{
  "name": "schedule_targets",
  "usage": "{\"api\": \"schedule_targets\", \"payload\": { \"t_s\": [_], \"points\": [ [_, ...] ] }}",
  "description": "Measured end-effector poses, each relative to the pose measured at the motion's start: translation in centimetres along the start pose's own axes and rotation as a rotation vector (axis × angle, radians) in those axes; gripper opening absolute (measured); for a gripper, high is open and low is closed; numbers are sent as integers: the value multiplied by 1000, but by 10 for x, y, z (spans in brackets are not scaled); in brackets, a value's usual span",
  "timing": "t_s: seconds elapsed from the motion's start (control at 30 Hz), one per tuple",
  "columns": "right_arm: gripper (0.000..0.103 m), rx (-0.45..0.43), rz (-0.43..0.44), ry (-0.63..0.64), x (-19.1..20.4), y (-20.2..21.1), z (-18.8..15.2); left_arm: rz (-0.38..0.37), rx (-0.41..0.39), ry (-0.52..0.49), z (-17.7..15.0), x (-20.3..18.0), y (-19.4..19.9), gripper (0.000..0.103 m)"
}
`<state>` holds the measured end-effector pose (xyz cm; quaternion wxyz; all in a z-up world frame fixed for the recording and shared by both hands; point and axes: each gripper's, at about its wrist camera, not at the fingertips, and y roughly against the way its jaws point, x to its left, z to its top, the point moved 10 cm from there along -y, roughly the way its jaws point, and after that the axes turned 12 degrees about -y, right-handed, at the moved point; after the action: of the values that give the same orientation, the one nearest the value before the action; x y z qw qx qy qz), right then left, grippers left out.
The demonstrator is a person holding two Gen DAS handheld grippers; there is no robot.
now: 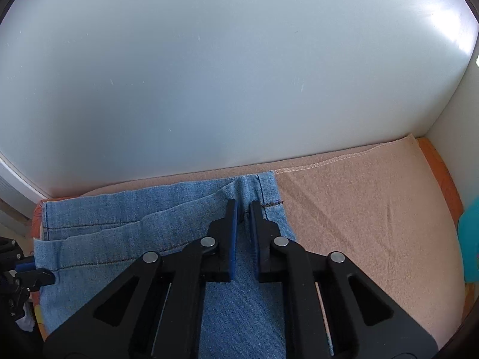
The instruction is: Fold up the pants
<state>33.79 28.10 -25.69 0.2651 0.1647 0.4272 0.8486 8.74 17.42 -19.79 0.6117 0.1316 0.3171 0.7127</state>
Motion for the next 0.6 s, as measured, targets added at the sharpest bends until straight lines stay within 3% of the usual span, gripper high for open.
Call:
{"api": "schedule_targets", "payload": {
  "t_s": [0.3, 0.43, 0.6],
  "points": [
    [4, -164, -1, -40, 11, 63, 43, 28, -79, -29, 24, 8, 18, 6],
    [4, -154, -14, -73, -3, 54, 50, 67, -93, -50, 31, 16, 17, 6],
    [4, -90, -12, -88, -1, 23, 34, 80, -63, -66, 24, 18, 1, 6]
  ]
}}
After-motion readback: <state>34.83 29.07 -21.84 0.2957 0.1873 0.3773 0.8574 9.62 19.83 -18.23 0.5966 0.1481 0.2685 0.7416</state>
